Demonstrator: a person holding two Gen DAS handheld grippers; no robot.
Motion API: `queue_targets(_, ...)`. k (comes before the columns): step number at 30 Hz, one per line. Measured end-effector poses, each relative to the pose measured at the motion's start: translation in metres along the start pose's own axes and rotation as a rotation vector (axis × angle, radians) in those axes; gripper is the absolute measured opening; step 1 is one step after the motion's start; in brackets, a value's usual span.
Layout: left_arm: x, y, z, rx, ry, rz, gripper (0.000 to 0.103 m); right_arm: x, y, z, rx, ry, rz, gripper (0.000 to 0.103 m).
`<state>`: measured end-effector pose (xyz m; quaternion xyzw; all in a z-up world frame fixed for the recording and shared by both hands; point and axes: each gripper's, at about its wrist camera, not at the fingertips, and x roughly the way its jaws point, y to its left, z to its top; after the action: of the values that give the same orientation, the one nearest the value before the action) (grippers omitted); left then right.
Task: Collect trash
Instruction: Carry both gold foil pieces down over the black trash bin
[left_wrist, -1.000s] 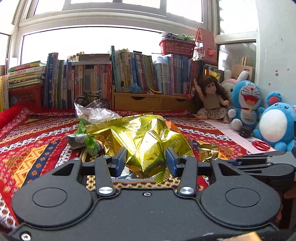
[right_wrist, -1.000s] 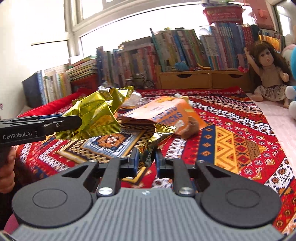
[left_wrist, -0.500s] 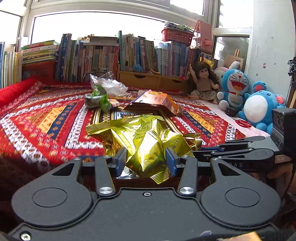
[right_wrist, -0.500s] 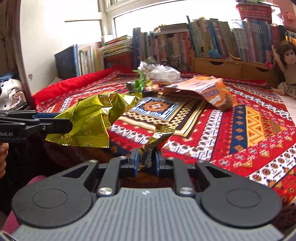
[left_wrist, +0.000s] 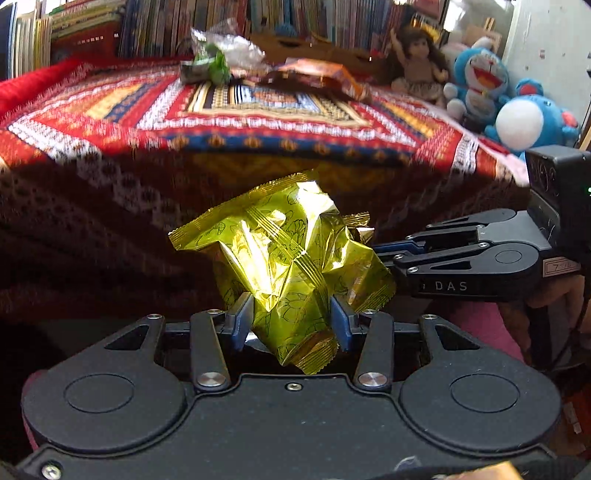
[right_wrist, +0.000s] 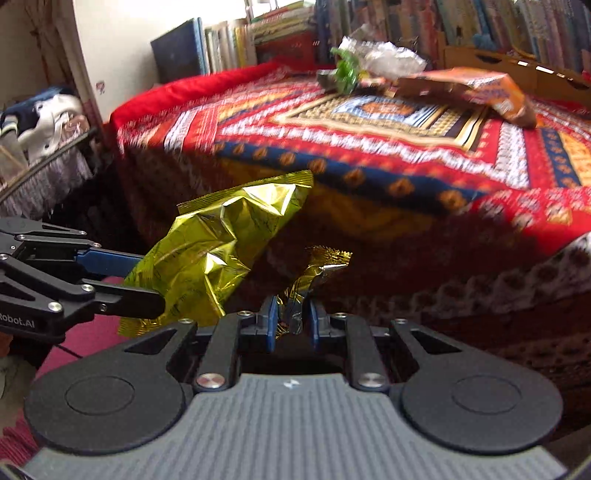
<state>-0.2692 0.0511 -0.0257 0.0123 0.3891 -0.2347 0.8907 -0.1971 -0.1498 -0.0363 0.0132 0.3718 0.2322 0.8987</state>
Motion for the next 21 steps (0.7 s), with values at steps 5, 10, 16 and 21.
queue_targets(5, 0.027, 0.001, -0.019, 0.023, 0.116, 0.015, 0.041, 0.020, 0.006, -0.018, -0.010, 0.079, 0.018, 0.022)
queue_targets(10, 0.076, 0.006, -0.039, 0.006, 0.264, 0.052, 0.041, 0.046, 0.003, -0.044, 0.006, 0.153, 0.015, 0.022)
queue_targets(16, 0.114, 0.013, -0.051, -0.041, 0.369, 0.073, 0.041, 0.069, 0.001, -0.068, 0.021, 0.247, -0.006, 0.022)
queue_targets(21, 0.135, 0.013, -0.059, -0.035, 0.409, 0.091, 0.041, 0.078, -0.005, -0.079, 0.048, 0.281, -0.006, 0.022)
